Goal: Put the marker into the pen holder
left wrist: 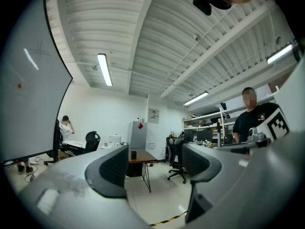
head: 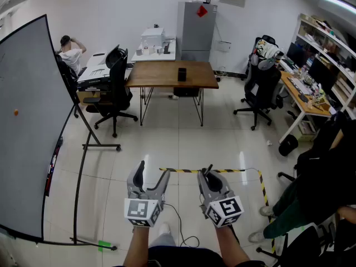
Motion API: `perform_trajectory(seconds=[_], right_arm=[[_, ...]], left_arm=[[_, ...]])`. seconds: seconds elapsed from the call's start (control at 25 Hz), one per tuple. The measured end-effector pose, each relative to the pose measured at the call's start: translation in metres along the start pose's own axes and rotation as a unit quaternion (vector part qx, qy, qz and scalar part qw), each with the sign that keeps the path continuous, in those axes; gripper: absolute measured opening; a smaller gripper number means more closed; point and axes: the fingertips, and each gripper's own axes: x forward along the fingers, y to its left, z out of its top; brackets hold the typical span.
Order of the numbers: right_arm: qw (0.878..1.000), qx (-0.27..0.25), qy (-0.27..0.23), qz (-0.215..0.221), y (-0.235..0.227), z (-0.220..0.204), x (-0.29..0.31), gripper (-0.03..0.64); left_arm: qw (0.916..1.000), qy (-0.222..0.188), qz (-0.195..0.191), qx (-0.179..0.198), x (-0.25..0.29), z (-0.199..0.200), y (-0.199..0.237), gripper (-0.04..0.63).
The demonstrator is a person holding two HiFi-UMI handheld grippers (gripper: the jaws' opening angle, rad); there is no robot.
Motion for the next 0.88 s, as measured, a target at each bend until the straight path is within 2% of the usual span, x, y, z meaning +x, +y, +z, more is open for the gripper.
perform_trajectory(seconds=[0.2,0.28,0.36,0.56,0.72,0.88], right_arm=[[0.999,-0.023,-0.021,-0.008,-0.015,0.019,0.115,0.042],[1.000,-0.019,-0.025,-0.003,-0.032,0.021,0.161,0.041],[1.000,-0.014,-0.025,-0.001,-0.059,0.017,0.200,0.042],[0.999,-0.006,-0.037,-0.002,-0.165,0.013,0.300,0.041],[1.000,0.003,-0.031,0.006,-0.261,0.022,0.382,0.040],[0.999,0.001,-0.032,0.008,-0.332,0.041,0.458,0.035]], left_arm=[[0.9997,0.012,-0.021,0.006,0.091,0.013,0.065,0.357],[0.9994,0.023,-0.025,0.012,0.134,0.008,0.088,0.357],[0.9994,0.022,-0.026,0.001,0.176,0.000,0.107,0.357],[0.9996,0.003,-0.029,-0.006,0.311,-0.012,0.134,0.357],[0.9997,0.008,-0.023,-0.002,0.431,-0.015,0.144,0.354],[0.9998,0.014,-0.010,0.004,0.526,-0.005,0.157,0.354]])
